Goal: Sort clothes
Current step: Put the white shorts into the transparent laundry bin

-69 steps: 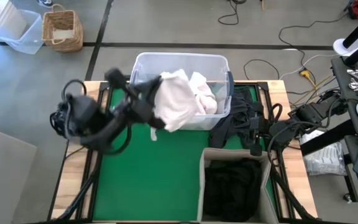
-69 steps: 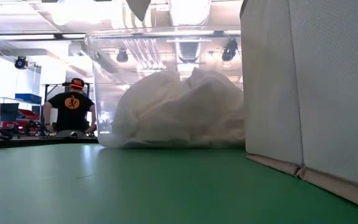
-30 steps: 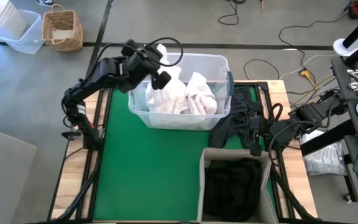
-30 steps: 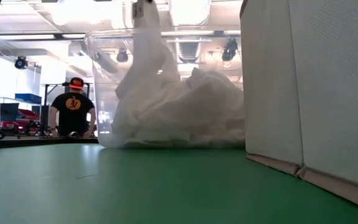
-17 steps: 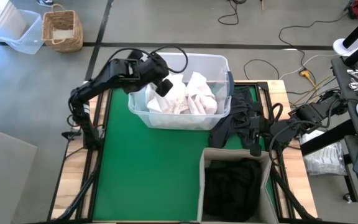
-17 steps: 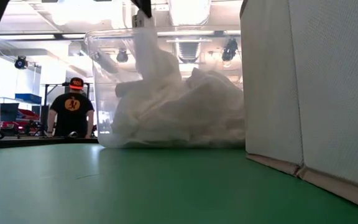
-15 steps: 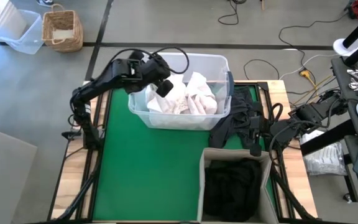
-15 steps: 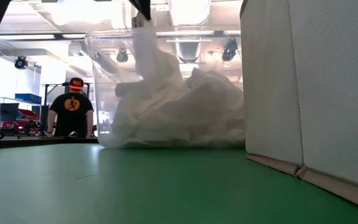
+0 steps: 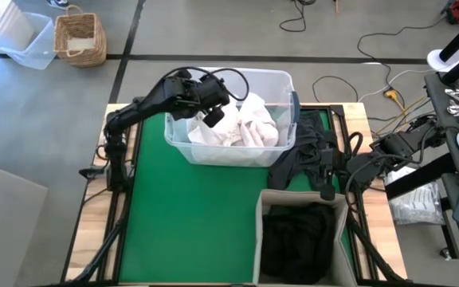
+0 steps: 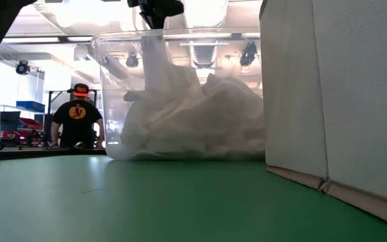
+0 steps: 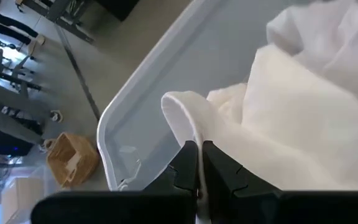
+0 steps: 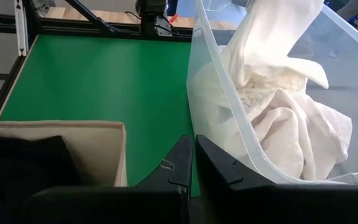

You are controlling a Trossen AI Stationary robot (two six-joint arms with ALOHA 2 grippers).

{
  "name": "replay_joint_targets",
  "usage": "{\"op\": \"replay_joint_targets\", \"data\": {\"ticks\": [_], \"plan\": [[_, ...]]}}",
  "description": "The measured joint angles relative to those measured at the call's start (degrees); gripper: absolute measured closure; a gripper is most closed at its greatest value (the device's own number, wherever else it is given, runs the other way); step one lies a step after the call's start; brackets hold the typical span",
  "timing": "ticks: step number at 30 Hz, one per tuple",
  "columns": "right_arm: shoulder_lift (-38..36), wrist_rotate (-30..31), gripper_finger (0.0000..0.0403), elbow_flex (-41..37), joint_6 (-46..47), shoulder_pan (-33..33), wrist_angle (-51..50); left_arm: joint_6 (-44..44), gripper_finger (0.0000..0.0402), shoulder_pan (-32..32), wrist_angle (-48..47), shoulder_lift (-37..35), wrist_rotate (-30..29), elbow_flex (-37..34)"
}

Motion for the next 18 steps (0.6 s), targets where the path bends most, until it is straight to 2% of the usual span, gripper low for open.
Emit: {"op": "replay_joint_targets", "data": {"ticks": [12, 18], "plan": [[0.0, -0.03, 0.039, 0.0, 1.48, 0.0, -0.09, -0.58, 0.0399, 0.98, -0.44, 1.79, -0.08, -2.36], [0.0, -0.03, 0.039, 0.0, 1.48, 0.0, -0.11, -1.5, 0.0365, 1.84, -0.45, 1.79, -0.17, -6.34]]}}
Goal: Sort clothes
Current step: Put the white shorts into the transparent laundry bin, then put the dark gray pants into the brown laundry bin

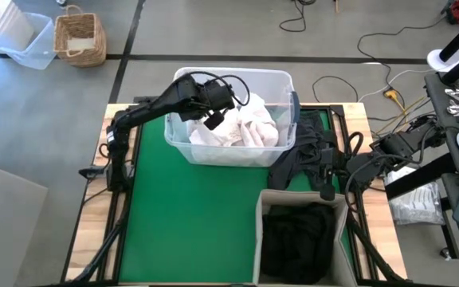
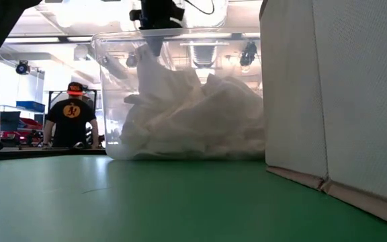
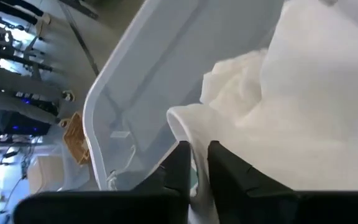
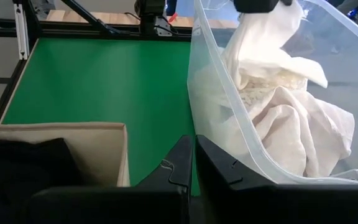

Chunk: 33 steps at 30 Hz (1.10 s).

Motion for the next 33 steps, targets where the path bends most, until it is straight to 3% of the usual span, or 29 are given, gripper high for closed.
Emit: {"op": "replay_joint_targets", "data": {"ticks": [13, 18, 26, 33], "plan": [[0.0, 0.0, 0.039, 0.0, 0.0, 0.0, -0.02, -0.75, 0.0231, 0.82, 0.02, -0.01, 0.44, -6.21], [0.02, 0.0, 0.039, 0.0, -0.02, 0.0, -0.02, 1.57, 0.0189, 0.88, 0.56, 0.0, 8.15, -5.06], [0.02, 0.0, 0.039, -0.28, -0.02, 0.0, -0.04, 4.73, 0.0159, 0.84, 3.24, -0.04, 18.47, -0.69], [0.02, 0.0, 0.039, -0.7, 0.63, 0.02, -0.02, 5.84, 0.0157, 0.54, 3.47, -0.04, 19.1, 5.17]]}}
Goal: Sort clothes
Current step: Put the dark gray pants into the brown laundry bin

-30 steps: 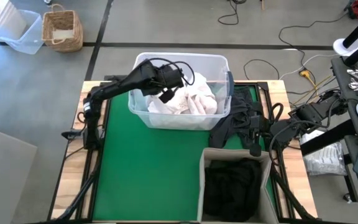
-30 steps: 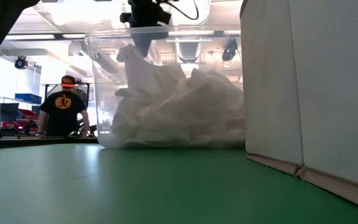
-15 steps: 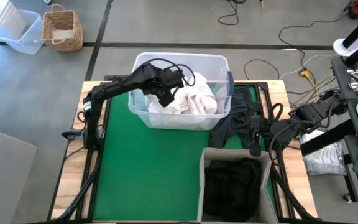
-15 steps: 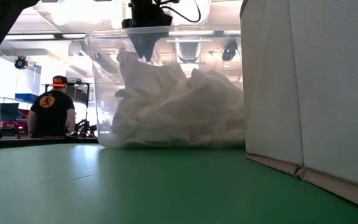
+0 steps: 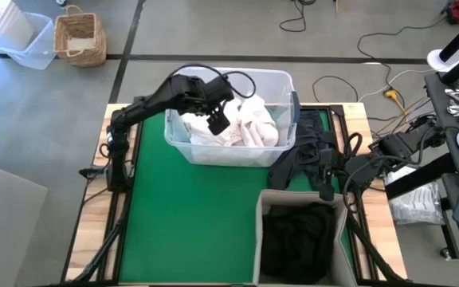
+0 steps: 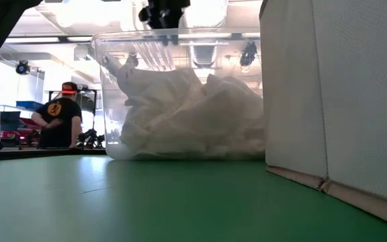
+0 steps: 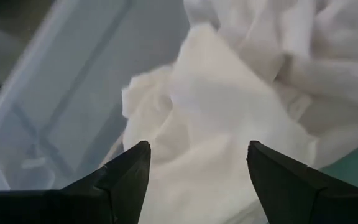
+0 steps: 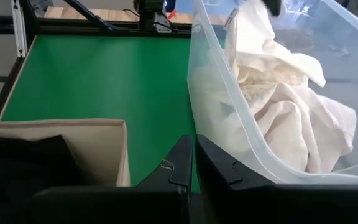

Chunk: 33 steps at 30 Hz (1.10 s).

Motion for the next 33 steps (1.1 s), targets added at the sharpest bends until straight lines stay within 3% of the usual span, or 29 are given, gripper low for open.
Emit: {"op": "replay_joint_targets", "data": {"ticks": [3, 6, 11, 20, 25, 29, 33], "plan": [[-0.05, 0.02, 0.039, 0.0, 1.86, -0.13, 0.04, 4.02, 0.0157, -1.57, 2.92, -0.23, -0.25, 2.6], [-0.09, 1.57, 0.039, 0.29, 3.5, -0.25, -0.39, 8.13, 0.0157, -4.23, 11.23, -2.53, -0.72, 0.69], [-0.09, 4.11, 0.039, 3.25, 7.05, -3.46, -8.66, 15.55, 0.0157, -8.64, 20.53, -5.12, -1.01, 0.1], [-1.81, 4.0, 0.039, 4.98, 10.88, -10.26, -22.41, 24.8, 0.0157, -14.72, 23.16, -7.53, -0.98, -1.63], [-3.29, 3.96, 0.039, 4.96, 13.24, -12.6, -26.41, 28.33, 0.0157, -13.97, 30.43, -10.58, 1.13, -8.28], [-4.23, 3.96, 0.039, 4.93, 13.05, -14.25, -26.46, 30.57, 0.0157, -12.98, 42.36, -15.24, 7.07, -18.3], [-4.57, 4.02, 0.039, 4.92, 12.85, -16.74, -26.45, 30.68, 0.0157, -13.34, 52.62, -20.46, 7.7, -28.92]]}}
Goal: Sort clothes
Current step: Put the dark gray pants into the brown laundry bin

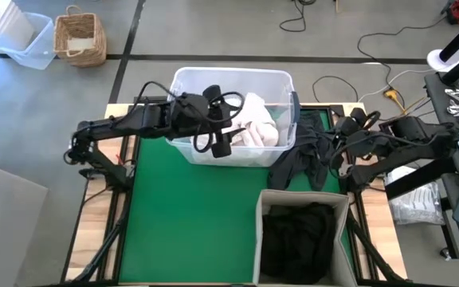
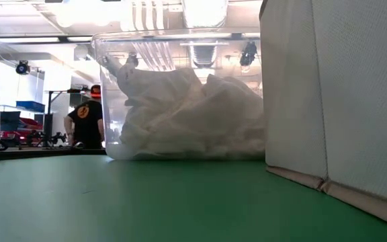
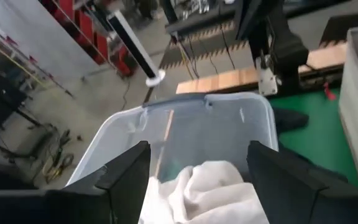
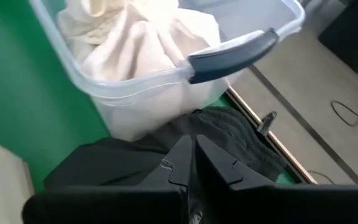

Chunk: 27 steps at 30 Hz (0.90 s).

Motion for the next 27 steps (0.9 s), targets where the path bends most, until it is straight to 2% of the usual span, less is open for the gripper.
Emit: {"op": "replay_joint_targets", "data": {"ticks": [7, 10, 14, 20, 27], "plan": [[1.7, -0.14, 0.039, -0.02, -1.6, -7.59, 0.1, 2.3, 0.0157, -2.01, 18.24, -8.64, 0.63, -17.46], [3.4, -2.62, 0.039, -0.02, -3.01, -11.68, 0.81, 3.57, 0.0157, -2.03, 27.8, -12.37, 0.51, -24.97], [6.16, -5.65, 0.039, -0.07, -5.53, -17.7, 0.87, 5.76, 0.0157, -2.03, 36.06, -15.53, 0.41, -33.09], [7.17, -14.52, 0.039, -0.07, -9.93, -26.32, 2.04, 6.78, 0.0157, -2.12, 38.34, -19.39, 0.34, -36.6], [3.79, -19.18, 0.039, -0.64, -13.12, -34.94, 5.79, 6.39, 0.0157, -2.36, 38.03, -24.36, 0.27, -38.05]]}}
